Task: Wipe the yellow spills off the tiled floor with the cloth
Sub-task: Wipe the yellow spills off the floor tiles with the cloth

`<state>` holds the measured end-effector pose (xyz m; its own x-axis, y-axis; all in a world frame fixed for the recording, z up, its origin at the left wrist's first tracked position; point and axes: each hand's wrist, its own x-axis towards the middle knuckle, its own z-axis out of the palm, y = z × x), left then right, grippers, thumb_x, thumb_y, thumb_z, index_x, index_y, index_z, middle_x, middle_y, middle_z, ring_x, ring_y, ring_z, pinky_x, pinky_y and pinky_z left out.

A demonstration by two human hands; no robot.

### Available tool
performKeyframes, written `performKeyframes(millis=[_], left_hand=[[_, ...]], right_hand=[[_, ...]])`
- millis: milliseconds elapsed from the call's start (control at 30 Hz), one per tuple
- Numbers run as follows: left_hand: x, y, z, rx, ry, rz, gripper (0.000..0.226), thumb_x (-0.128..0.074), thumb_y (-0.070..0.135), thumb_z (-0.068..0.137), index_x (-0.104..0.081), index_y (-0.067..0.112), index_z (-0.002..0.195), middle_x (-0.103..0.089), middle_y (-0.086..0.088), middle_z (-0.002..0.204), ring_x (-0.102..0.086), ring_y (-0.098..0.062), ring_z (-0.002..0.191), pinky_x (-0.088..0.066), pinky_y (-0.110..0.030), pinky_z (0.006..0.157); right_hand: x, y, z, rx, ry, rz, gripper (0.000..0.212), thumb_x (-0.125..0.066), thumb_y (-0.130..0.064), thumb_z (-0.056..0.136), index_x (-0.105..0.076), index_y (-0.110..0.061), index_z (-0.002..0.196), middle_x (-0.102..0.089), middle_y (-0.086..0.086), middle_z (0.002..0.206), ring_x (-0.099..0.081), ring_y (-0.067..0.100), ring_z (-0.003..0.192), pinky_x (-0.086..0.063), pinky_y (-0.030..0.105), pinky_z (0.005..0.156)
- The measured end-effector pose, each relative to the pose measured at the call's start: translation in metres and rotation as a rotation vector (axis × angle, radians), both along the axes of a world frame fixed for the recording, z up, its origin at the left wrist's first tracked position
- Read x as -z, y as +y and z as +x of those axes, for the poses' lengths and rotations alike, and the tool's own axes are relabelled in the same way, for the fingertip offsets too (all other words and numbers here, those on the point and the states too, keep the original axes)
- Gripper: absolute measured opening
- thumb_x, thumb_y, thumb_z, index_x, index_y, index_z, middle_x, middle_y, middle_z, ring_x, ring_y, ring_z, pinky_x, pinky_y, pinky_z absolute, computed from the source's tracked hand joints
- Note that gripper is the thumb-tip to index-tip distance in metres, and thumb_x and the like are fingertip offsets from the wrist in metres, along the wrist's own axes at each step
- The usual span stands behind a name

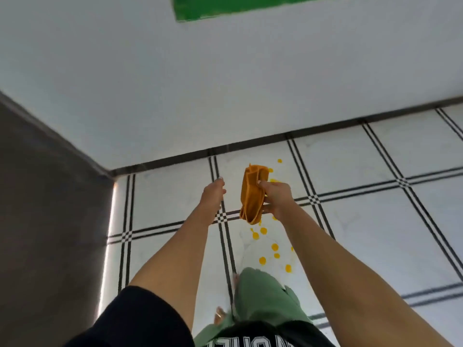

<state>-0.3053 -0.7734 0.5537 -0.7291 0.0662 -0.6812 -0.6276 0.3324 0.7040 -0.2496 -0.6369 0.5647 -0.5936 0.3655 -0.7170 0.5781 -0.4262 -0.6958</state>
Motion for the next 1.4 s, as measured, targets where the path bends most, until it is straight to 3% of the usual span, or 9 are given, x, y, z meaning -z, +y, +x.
performKeyframes(millis=[233,567,733,800,933,1067,1167,1267,1400], left_hand=[[0.054,0.061,-0.105,0.255,-0.062,0.014,0.047,-0.031,0.041,0.098,-0.046,0.011,0.131,-0.052,-0.007,0.132,-0.049,-0.018,0.094,-0.035,-0.033,0.083],[0.262,0.169,-0.281,0.506,-0.146,-0.053,0.045,-0.032,0.037,0.098,-0.048,0.009,0.13,-0.051,-0.009,0.134,-0.045,-0.025,0.123,-0.033,-0.039,0.101],[0.403,0.224,-0.329,0.647,-0.11,-0.077,0.047,-0.031,0.038,0.097,-0.046,0.011,0.133,-0.047,-0.009,0.138,-0.043,-0.026,0.126,-0.031,-0.044,0.108],[0.462,0.25,-0.346,0.712,-0.091,-0.095,0.046,-0.032,0.037,0.097,-0.049,0.008,0.129,-0.049,-0.012,0.136,-0.043,-0.028,0.125,-0.031,-0.043,0.108],[0.561,0.301,-0.381,0.88,0.03,-0.081,0.043,-0.032,0.03,0.099,-0.048,0.004,0.129,-0.049,-0.015,0.134,-0.044,-0.03,0.125,-0.034,-0.037,0.104],[0.636,0.345,-0.416,0.983,0.16,-0.083,0.043,-0.029,0.03,0.1,-0.048,0.005,0.128,-0.049,-0.013,0.135,-0.043,-0.029,0.124,-0.032,-0.034,0.101],[0.69,0.372,-0.445,1.119,0.384,-0.169,0.045,-0.028,0.037,0.099,-0.041,0.016,0.137,-0.041,-0.006,0.144,-0.034,-0.024,0.133,-0.027,-0.037,0.108],[0.736,0.377,-0.47,1.375,0.765,-0.398,0.051,-0.022,0.04,0.099,-0.021,0.022,0.146,-0.017,-0.001,0.156,-0.01,-0.02,0.143,-0.015,-0.042,0.114],[0.765,0.362,-0.489,1.468,1.007,-0.494,0.054,-0.015,0.042,0.098,-0.002,0.025,0.148,0.002,0.002,0.157,0.007,-0.017,0.144,-0.001,-0.04,0.115]], right_hand=[[0.062,0.03,-0.068,0.262,-0.043,0.027,0.025,-0.059,-0.013,0.089,-0.058,0.001,0.11,-0.06,0.016,0.092,-0.058,0.03,0.084,-0.044,0.03,0.053],[0.286,0.118,-0.216,0.517,-0.279,0.074,0.025,-0.059,-0.014,0.089,-0.059,0.009,0.098,-0.058,0.016,0.082,-0.057,0.031,0.079,-0.053,0.051,0.084],[0.43,0.171,-0.261,0.59,-0.35,0.202,0.022,-0.06,-0.016,0.088,-0.063,0.006,0.087,-0.064,0.022,0.079,-0.063,0.038,0.084,-0.053,0.052,0.083],[0.486,0.199,-0.276,0.574,-0.375,0.316,0.019,-0.057,-0.018,0.088,-0.06,-0.005,0.074,-0.059,0.01,0.068,-0.06,0.03,0.076,-0.054,0.039,0.069],[0.579,0.252,-0.318,0.543,-0.434,0.622,0.014,-0.05,-0.018,0.09,-0.059,-0.006,0.091,-0.057,0.004,0.075,-0.053,0.016,0.066,-0.037,0.024,0.052],[0.663,0.287,-0.361,0.445,-0.471,0.842,0.03,-0.045,-0.03,0.094,-0.056,-0.009,0.113,-0.059,0.011,0.105,-0.057,0.028,0.099,-0.049,0.042,0.08],[0.724,0.306,-0.389,0.177,-0.583,0.804,0.058,-0.029,-0.055,0.095,-0.029,-0.024,0.144,-0.028,0.013,0.15,-0.022,0.033,0.138,-0.022,0.052,0.108],[0.77,0.322,-0.411,0.114,-0.656,0.799,0.065,-0.017,-0.065,0.091,0.002,-0.039,0.148,0.016,0.005,0.157,0.021,0.032,0.142,0.007,0.057,0.111],[0.787,0.351,-0.433,-0.005,-0.649,1.071,0.066,-0.018,-0.07,0.087,0.001,-0.046,0.146,0.015,0.003,0.158,0.024,0.032,0.141,0.012,0.056,0.11]])
